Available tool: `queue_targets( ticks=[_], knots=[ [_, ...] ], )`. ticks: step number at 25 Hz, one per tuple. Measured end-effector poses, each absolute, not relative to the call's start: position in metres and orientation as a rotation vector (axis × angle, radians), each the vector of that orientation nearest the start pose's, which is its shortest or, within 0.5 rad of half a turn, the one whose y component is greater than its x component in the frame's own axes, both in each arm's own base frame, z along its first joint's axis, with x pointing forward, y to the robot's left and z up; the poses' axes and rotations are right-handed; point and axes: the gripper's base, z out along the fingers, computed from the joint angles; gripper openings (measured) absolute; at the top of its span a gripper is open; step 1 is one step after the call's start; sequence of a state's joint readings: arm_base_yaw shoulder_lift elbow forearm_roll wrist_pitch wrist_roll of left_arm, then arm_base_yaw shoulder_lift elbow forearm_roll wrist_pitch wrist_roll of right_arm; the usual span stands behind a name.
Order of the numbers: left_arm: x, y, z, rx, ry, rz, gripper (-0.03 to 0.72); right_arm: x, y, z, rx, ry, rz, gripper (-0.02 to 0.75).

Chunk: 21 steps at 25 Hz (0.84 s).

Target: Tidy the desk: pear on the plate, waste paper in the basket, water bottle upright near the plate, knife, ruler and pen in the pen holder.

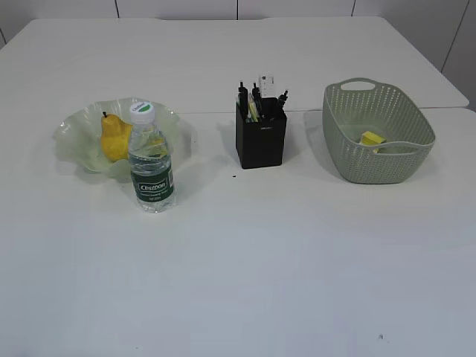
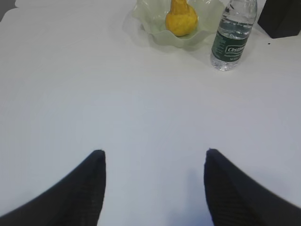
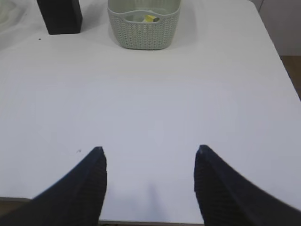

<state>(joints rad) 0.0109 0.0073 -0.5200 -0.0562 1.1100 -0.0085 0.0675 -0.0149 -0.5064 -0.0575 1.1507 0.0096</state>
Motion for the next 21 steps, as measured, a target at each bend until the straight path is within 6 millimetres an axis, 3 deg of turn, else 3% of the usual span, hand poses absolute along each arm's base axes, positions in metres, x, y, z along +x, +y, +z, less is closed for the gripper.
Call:
queue_targets(
  ticks=[21],
  knots=[
    [-0.0082,-0.0015,0.2789,-0.019,2.081,-0.020,0.457,-0.0117,-0.0054,0.2719,-0.031,2.112,-0.030,0.445]
  ],
)
